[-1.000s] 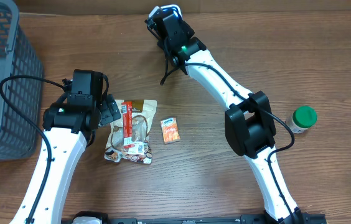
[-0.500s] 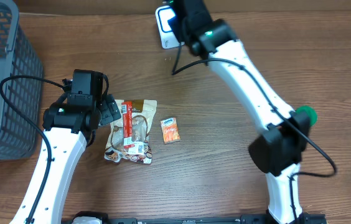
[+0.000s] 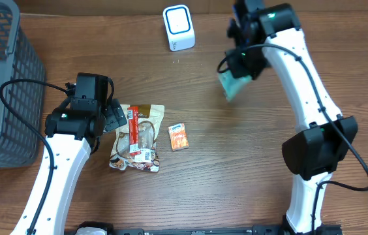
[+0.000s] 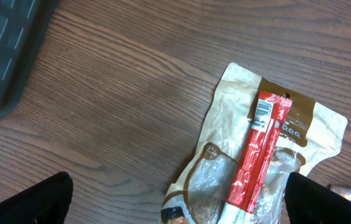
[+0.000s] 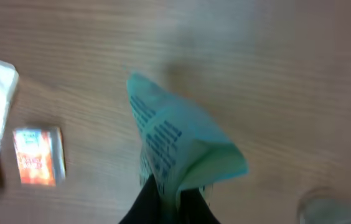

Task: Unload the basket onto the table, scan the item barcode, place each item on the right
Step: 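Bring the wipes pack forward and lower it onto the table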

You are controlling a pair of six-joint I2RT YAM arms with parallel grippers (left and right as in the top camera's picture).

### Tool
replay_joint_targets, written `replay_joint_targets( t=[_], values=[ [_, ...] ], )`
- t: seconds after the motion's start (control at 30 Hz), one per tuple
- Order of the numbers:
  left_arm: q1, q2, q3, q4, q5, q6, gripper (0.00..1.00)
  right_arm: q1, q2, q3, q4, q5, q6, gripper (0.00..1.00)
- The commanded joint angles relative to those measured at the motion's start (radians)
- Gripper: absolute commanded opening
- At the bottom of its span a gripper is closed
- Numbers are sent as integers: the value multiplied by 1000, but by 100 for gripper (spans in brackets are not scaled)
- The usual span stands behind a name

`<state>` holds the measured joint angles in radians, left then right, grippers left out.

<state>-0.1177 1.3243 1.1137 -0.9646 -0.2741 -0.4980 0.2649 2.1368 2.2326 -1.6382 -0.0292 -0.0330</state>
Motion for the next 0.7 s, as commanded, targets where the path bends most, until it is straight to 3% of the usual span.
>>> replay_joint_targets(
  t=[0.0, 0.33, 0.67],
  values=[
    [0, -4, 16, 1, -13, 4, 100, -48, -16, 5, -56, -33, 11, 4],
    [0, -4, 16, 0, -13, 4, 100, -144, -16, -237, -46, -33, 11, 4],
    [0, -4, 16, 0, -13, 4, 100, -196, -16, -536, 164, 82, 35, 8]
  ],
)
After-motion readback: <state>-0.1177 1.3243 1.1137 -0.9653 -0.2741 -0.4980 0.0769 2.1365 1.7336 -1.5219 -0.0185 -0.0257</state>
